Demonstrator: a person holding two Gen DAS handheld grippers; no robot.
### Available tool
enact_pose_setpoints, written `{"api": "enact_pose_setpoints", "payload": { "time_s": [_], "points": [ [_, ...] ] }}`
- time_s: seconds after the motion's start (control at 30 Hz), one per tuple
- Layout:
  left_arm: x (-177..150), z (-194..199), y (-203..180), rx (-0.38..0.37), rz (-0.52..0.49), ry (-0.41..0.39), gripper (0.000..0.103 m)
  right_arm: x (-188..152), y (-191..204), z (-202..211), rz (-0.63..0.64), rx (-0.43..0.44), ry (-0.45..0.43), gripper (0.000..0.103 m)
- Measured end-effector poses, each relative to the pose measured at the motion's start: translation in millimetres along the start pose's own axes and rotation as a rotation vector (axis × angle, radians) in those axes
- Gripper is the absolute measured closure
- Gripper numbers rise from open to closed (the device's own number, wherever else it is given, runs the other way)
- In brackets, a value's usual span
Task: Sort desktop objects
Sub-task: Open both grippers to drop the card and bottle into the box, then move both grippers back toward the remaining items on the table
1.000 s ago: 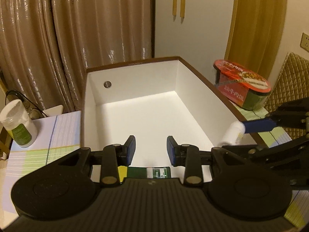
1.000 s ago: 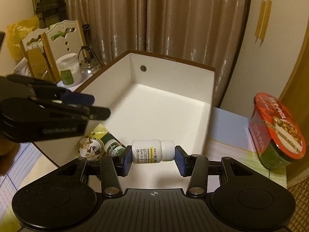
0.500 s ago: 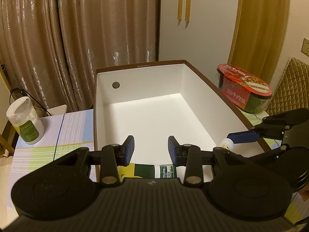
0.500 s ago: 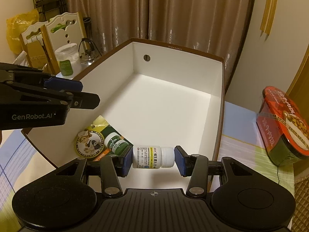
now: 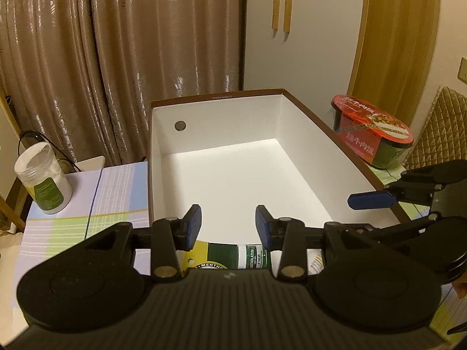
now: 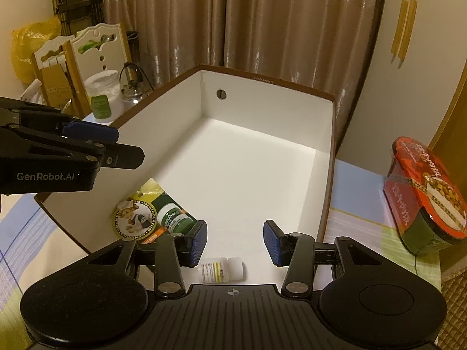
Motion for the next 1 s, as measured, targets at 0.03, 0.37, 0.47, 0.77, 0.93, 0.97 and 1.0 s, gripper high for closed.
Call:
{"api": "enact_pose_setpoints", "payload": {
  "time_s": [0.03,0.37,0.47,0.77,0.93,0.97,1.0],
  "points": [
    [0.0,1.2,0.2,0.0,0.001,-0.002,0.068,-0.2,0.2,2.5,0.0,0.0,-0.005,0.057],
    [-1.0,35.3,-3.3,0.004,0.014,-0.04,0.068,0.3,6.5,53.4,-0.02,0.018,-0.105,0.057],
    [-3.6,52.4,-6.6,0.006,0.01,-0.054,0.068,-4.3,8.6,73.4,-0.033,0.026,-0.132,0.057],
    [-45.3,103.4,-8.4,0.038,0.043,-0.027,0.067,-52.2,29.3,119.8,-0.035,0.054,-0.137,0.057],
    [-69.0,131.8,-9.3,0.055,0.062,-0.01,0.065,-88.4,40.1,132.3,-0.063,0.065,-0.098,0.04],
    [-76.7,136.8,-9.2,0.06,0.069,0.001,0.064,-95.1,40.1,137.5,-0.077,0.06,-0.111,0.01],
    [-85.1,141.3,-9.5,0.066,0.077,0.013,0.064,-101.8,40.3,142.6,-0.089,0.055,-0.123,0.005]
  ]
}}
Point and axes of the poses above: each gripper's, at about its wrist camera, not at the fingertips, and z roughly against the way its jaws point, y to its left, x to its top, the point moved 2 cm from there along -z, roughly the way its jaws point, and after that the axes turned 5 degrees about -z, right-handed, at the moved point
